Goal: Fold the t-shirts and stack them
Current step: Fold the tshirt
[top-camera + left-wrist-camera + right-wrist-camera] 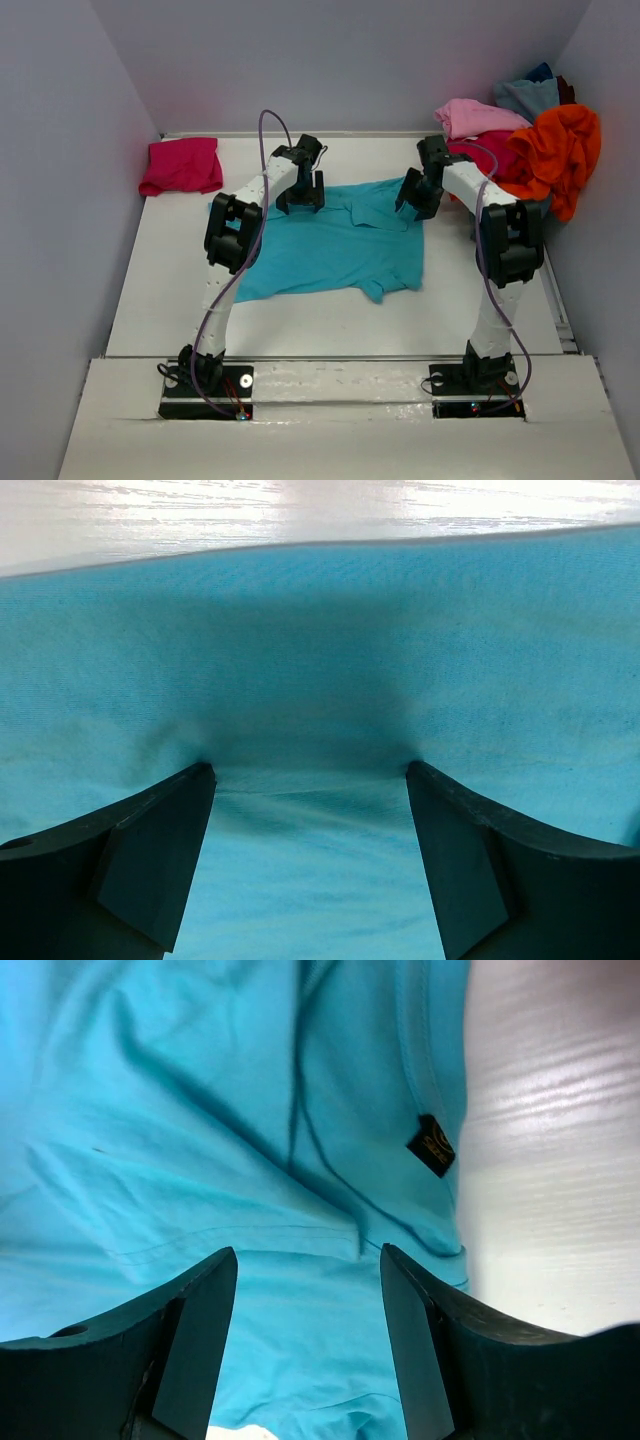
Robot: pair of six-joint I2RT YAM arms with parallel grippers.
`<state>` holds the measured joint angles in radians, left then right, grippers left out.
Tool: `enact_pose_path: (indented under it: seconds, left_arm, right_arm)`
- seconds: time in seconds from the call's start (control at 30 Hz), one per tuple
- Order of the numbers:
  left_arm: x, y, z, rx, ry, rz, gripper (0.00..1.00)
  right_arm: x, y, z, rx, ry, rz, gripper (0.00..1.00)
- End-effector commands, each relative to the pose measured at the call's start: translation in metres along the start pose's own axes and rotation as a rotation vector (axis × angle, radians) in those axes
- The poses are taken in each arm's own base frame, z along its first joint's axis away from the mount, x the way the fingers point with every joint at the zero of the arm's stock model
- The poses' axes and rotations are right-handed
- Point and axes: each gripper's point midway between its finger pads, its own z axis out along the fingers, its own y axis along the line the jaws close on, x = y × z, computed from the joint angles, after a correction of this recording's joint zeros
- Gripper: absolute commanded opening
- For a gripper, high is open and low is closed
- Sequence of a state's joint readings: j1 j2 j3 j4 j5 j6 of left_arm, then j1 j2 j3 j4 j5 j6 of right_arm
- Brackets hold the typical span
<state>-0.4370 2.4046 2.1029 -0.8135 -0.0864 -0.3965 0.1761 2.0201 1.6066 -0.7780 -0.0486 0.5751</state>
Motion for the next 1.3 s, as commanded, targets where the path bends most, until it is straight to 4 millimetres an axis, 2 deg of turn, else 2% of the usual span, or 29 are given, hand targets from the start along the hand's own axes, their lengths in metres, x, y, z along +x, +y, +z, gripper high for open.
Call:
enact_pose_path:
  seconds: [0.0, 0.1, 0.23, 0.27, 0.33, 0.37, 0.43, 0.47, 0.83, 1.03, 1.27]
  left_arm:
    - [-0.014, 0.005, -0.031, 0.011, -0.037, -0.011, 0.92]
    - [-0.018, 0.006, -0.041, 0.011, -0.057, -0.015, 0.92]
    - [-0.024, 0.007, -0.053, 0.009, -0.087, -0.021, 0.92]
    - [-0.027, 0.008, -0.057, 0.005, -0.101, -0.023, 0.92]
    - [-0.029, 0.009, -0.06, 0.001, -0.11, -0.026, 0.92]
    - [-0.03, 0.009, -0.062, 0.001, -0.113, -0.025, 0.92]
    - [-0.03, 0.009, -0.062, 0.003, -0.114, -0.025, 0.92]
    - [-0.029, 0.009, -0.061, 0.003, -0.109, -0.026, 0.92]
    - [-0.027, 0.01, -0.058, -0.006, -0.099, -0.019, 0.92]
    - [-0.02, 0.019, -0.043, -0.04, -0.065, -0.017, 0.92]
    - [-0.011, 0.018, -0.027, -0.042, -0.026, -0.013, 0.92]
  right_arm:
    - [-0.025, 0.018, -0.028, -0.062, -0.065, -0.012, 0.65]
    - [-0.031, 0.028, -0.025, -0.094, -0.064, -0.016, 0.65]
    - [-0.038, 0.036, -0.011, -0.105, -0.042, -0.016, 0.62]
    - [-0.041, 0.038, -0.005, -0.105, -0.04, -0.015, 0.56]
    - [-0.044, 0.041, 0.002, -0.109, -0.035, -0.016, 0.51]
    - [-0.047, 0.043, 0.004, -0.114, -0.039, -0.017, 0.44]
    - [-0.045, 0.041, 0.017, -0.099, -0.014, -0.011, 0.41]
    - [-0.044, 0.04, 0.023, -0.093, -0.005, -0.004, 0.35]
    - [-0.047, 0.029, 0.032, -0.039, -0.033, 0.01, 0.34]
    - [-0.053, 0.026, 0.026, -0.015, -0.064, 0.011, 0.34]
    - [-0.057, 0.025, 0.024, -0.002, -0.075, 0.007, 0.34]
